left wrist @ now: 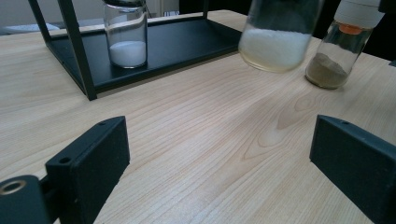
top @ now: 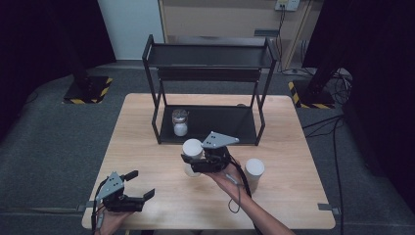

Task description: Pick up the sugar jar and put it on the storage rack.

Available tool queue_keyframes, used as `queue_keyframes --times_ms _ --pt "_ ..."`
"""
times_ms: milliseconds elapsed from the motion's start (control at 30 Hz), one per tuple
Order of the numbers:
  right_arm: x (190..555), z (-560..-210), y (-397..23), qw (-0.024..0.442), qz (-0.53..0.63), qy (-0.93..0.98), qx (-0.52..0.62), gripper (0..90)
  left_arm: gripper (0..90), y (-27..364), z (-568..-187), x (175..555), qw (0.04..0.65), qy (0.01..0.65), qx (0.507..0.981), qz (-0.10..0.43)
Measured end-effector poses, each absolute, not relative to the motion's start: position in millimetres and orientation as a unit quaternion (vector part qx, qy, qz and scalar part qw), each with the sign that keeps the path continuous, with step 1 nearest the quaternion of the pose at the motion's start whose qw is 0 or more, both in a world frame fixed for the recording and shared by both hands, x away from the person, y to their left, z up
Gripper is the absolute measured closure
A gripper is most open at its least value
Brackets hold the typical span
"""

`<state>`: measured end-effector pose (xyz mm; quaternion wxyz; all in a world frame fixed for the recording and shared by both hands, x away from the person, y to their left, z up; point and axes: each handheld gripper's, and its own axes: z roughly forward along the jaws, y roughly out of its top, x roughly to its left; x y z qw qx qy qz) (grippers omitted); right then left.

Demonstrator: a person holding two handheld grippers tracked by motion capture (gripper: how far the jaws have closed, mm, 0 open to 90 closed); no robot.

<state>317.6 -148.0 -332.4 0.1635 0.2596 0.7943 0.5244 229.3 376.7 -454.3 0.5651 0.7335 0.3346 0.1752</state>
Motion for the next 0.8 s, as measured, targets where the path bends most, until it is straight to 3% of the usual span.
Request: queue_keyframes --times_ms 800 --pt "352 -320 -124 0.242 0.495 0.762 0.34 33.7 3.7 376 -453 229 0.562 0.331 0.736 0.18"
